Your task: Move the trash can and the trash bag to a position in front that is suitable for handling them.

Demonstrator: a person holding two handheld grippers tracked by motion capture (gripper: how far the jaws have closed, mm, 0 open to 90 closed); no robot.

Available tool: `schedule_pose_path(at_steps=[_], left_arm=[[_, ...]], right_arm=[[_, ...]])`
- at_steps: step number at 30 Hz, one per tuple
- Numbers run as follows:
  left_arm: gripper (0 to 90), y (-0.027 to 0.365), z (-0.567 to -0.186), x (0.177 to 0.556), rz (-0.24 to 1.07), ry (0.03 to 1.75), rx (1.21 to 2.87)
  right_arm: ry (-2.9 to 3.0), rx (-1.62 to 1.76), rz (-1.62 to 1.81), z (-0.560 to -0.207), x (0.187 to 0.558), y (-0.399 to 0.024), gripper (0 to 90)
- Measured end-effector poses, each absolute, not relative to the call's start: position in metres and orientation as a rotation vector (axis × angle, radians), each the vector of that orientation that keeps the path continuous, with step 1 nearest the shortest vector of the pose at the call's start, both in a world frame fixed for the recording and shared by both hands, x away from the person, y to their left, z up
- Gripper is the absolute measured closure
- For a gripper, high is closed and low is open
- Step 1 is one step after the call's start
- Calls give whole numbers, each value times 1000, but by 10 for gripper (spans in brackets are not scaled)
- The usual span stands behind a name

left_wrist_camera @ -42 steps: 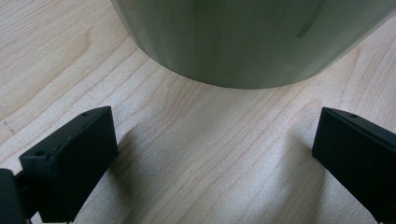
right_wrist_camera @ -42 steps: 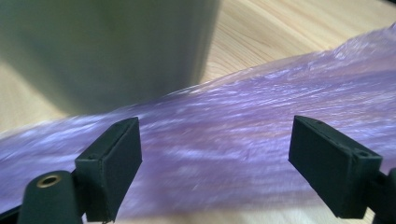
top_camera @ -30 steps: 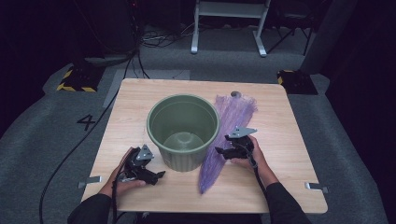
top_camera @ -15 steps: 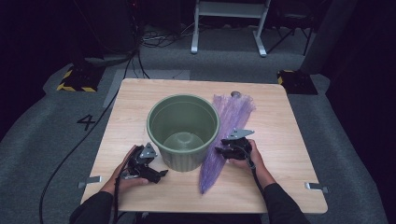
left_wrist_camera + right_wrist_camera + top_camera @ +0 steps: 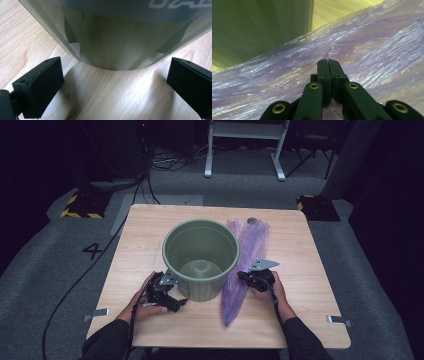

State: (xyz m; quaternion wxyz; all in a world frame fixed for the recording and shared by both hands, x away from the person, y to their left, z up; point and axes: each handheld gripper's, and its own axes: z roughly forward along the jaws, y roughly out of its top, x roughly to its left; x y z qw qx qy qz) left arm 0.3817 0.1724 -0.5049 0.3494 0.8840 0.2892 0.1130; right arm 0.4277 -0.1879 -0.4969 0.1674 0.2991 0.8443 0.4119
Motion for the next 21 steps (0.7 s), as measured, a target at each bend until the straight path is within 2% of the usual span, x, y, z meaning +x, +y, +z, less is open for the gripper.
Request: schedule_pose_path(at_steps=[8, 15, 21], left_arm=[[4, 160, -505, 388, 279, 713, 2300], [4, 148, -504, 391, 273, 683, 2311], [4, 149, -505, 387, 260, 671, 2308]], right_arm=[[2337, 876, 1220, -487, 425, -205, 900], [2221, 890, 1384, -463, 416, -224, 900], [2181, 877, 1432, -454, 411, -228, 900]])
